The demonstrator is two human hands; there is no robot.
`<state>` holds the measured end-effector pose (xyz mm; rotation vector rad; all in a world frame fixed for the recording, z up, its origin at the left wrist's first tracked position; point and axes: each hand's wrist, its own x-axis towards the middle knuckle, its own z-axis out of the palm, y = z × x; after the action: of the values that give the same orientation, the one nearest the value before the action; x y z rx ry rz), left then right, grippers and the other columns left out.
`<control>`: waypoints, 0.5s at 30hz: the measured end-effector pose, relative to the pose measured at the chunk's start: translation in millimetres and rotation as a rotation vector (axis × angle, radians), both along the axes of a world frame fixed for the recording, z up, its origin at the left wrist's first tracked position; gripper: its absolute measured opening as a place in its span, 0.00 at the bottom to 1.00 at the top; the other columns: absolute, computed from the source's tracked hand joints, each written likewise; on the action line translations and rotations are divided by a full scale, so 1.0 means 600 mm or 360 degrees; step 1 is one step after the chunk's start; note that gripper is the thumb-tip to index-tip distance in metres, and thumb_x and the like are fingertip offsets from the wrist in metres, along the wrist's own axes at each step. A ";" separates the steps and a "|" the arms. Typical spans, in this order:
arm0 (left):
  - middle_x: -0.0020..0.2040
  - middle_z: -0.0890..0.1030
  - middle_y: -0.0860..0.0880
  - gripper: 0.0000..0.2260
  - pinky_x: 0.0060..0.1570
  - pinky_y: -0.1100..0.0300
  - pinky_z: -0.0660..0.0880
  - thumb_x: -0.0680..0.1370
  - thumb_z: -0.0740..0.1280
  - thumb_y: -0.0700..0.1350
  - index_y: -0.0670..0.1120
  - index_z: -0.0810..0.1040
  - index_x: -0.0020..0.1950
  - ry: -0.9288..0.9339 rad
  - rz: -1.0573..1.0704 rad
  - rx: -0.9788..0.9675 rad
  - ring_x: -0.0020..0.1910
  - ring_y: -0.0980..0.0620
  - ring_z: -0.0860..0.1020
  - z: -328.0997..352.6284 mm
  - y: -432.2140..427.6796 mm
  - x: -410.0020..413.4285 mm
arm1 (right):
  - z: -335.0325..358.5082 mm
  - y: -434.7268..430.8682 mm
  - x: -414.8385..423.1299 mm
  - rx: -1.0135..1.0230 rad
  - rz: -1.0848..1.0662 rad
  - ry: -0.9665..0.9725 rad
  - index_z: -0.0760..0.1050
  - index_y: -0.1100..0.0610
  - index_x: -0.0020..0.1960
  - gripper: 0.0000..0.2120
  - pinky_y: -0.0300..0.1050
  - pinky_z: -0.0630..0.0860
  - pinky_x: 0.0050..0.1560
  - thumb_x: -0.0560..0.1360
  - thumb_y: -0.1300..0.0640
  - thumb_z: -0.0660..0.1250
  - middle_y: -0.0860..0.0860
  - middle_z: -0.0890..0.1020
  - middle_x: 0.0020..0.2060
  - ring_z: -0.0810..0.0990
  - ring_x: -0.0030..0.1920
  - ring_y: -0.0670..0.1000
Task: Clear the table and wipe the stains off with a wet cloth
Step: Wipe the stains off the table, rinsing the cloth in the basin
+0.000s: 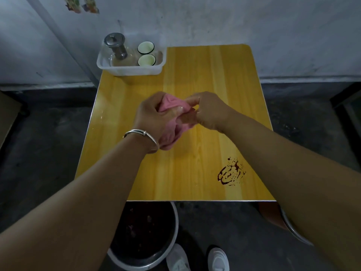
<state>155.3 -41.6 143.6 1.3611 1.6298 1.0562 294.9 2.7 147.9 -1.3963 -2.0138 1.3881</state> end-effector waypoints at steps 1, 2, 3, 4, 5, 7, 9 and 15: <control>0.39 0.78 0.51 0.10 0.33 0.73 0.72 0.70 0.72 0.42 0.42 0.77 0.48 -0.0027 0.0041 -0.0013 0.35 0.61 0.75 -0.004 0.004 -0.004 | 0.001 0.007 0.004 0.0092 0.0002 -0.0067 0.81 0.61 0.49 0.13 0.38 0.71 0.46 0.66 0.60 0.76 0.51 0.77 0.45 0.75 0.48 0.50; 0.38 0.77 0.53 0.11 0.31 0.75 0.71 0.70 0.73 0.42 0.42 0.76 0.49 -0.0048 0.0035 -0.0056 0.34 0.62 0.74 -0.009 0.004 -0.009 | -0.001 0.012 0.008 0.0147 0.0014 -0.0081 0.81 0.64 0.47 0.13 0.37 0.69 0.44 0.66 0.60 0.76 0.53 0.77 0.45 0.75 0.47 0.52; 0.38 0.77 0.54 0.13 0.31 0.75 0.70 0.68 0.75 0.42 0.43 0.76 0.49 -0.0120 -0.0041 -0.0110 0.33 0.63 0.74 -0.014 0.004 -0.013 | -0.004 0.014 0.010 0.0159 0.0018 -0.0046 0.80 0.66 0.46 0.12 0.37 0.70 0.43 0.66 0.61 0.75 0.56 0.78 0.44 0.75 0.45 0.54; 0.40 0.78 0.54 0.16 0.33 0.74 0.72 0.65 0.76 0.42 0.45 0.76 0.49 -0.0271 -0.0173 -0.0177 0.35 0.64 0.76 -0.018 0.003 -0.012 | -0.004 0.012 0.012 0.0138 0.0012 0.0016 0.79 0.67 0.46 0.10 0.39 0.70 0.42 0.67 0.63 0.74 0.56 0.78 0.42 0.75 0.42 0.53; 0.42 0.79 0.53 0.20 0.36 0.71 0.74 0.61 0.77 0.42 0.47 0.77 0.50 -0.0412 -0.0319 -0.0237 0.38 0.63 0.78 -0.022 0.004 -0.010 | -0.005 0.009 0.013 0.0106 0.0008 0.0071 0.78 0.66 0.45 0.07 0.38 0.70 0.40 0.69 0.65 0.71 0.53 0.78 0.38 0.74 0.38 0.50; 0.42 0.81 0.51 0.23 0.37 0.65 0.76 0.55 0.75 0.47 0.50 0.78 0.48 -0.0393 -0.0493 -0.0324 0.39 0.59 0.79 -0.031 0.009 0.001 | -0.009 0.006 0.016 0.0029 0.0048 0.0074 0.77 0.61 0.44 0.04 0.35 0.68 0.40 0.70 0.66 0.69 0.50 0.76 0.35 0.72 0.37 0.46; 0.39 0.80 0.47 0.22 0.34 0.57 0.76 0.52 0.73 0.50 0.46 0.78 0.44 -0.0051 -0.0529 -0.0385 0.35 0.53 0.77 -0.041 0.012 0.006 | -0.013 0.005 0.022 -0.0040 0.0065 0.0034 0.78 0.60 0.43 0.02 0.37 0.68 0.40 0.71 0.64 0.69 0.51 0.75 0.36 0.72 0.38 0.46; 0.39 0.76 0.48 0.09 0.34 0.66 0.66 0.70 0.72 0.39 0.41 0.76 0.48 0.0473 -0.0393 -0.0532 0.40 0.50 0.72 -0.094 -0.012 -0.011 | -0.029 0.005 0.062 -0.0275 -0.0224 0.0496 0.77 0.56 0.40 0.10 0.33 0.71 0.37 0.72 0.70 0.66 0.48 0.78 0.34 0.75 0.34 0.41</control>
<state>148.7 -48.5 87.2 1.4899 1.7003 0.4281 332.0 5.8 130.8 -1.2681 -1.6023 1.6322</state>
